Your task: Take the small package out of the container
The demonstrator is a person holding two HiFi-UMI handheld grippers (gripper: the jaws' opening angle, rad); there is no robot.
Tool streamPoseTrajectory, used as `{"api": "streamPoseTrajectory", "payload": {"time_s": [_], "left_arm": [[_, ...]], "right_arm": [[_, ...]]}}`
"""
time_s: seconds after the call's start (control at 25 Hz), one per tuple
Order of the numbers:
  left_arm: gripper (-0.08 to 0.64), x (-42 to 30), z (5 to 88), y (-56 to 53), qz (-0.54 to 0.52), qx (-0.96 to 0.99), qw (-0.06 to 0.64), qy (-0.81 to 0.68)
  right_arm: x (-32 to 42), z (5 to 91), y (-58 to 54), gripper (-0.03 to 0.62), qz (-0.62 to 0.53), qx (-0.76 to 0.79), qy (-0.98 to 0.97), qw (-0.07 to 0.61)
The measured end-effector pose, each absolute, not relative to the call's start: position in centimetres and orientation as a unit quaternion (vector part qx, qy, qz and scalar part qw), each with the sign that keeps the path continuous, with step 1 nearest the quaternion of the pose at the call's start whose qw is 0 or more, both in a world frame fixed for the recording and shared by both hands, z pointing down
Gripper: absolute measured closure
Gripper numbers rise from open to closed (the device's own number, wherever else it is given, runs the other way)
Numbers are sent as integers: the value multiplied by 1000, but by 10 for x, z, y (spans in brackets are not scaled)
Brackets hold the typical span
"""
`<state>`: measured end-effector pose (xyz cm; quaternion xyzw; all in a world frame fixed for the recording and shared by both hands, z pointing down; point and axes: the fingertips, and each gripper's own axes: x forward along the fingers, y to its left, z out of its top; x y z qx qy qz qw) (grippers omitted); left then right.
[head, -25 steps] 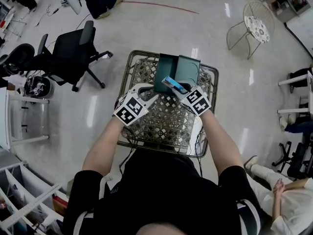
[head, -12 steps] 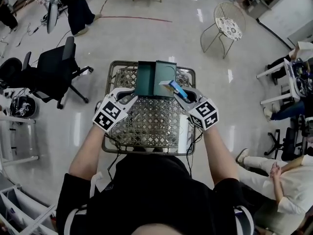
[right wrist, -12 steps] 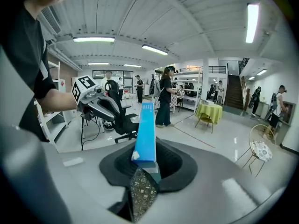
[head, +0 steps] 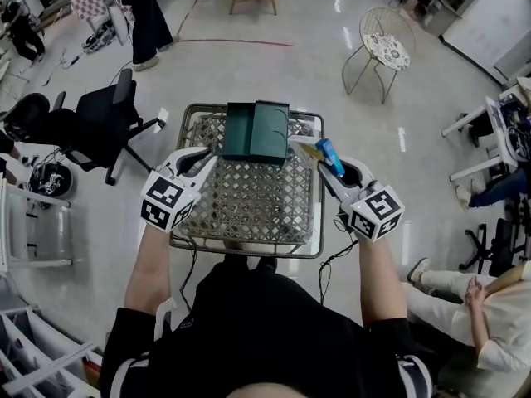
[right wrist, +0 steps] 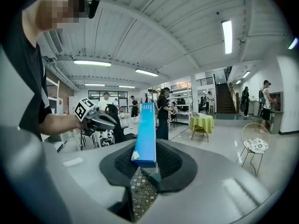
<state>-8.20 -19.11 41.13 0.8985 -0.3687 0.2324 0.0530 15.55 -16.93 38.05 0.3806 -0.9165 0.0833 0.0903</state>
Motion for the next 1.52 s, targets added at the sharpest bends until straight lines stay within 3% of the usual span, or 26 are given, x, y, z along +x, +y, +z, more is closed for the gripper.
{"api": "streamPoseTrajectory", "payload": {"time_s": [0.36,0.84,1.04,1.24,1.52], "left_arm": [[523,-84,373,-137,181,888,75,-417],[541,-152,318,-175,102,861,54,-495],[546,-149,301,-220,77,860,41,-503],[554,-140,312,-222,83,869,42,-486],[554,-158,345,-220,96,857,81,-499]], "right_arm": [[203,332,-127,505,94,420,-903,-19],[181,274,-138,509,63,465,-878,-96],[156,252,-174,509,33,461,-881,-99],[137,258,-185,511,-6,480,-876,-51],[134,287,-189,511,46,477,-876,-55]]}}
